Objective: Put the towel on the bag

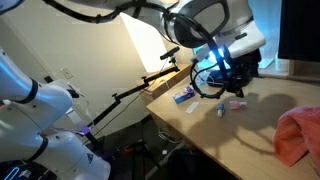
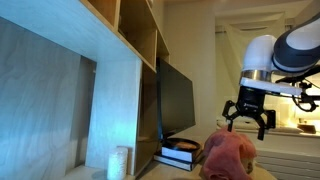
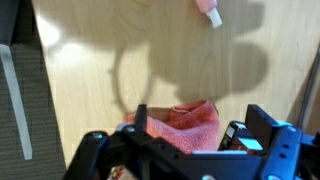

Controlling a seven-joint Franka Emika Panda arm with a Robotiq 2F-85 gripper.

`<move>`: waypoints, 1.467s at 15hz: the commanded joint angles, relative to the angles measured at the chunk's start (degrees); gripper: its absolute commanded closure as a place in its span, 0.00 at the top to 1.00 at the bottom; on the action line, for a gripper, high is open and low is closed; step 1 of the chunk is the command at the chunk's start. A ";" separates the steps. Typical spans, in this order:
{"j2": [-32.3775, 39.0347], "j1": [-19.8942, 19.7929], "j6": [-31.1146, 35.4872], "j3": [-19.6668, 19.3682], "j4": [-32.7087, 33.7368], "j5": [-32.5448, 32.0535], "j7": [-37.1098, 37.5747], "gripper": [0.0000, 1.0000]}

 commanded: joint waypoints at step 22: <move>-7.84 23.55 -12.68 -22.32 -2.07 16.03 -20.76 1.00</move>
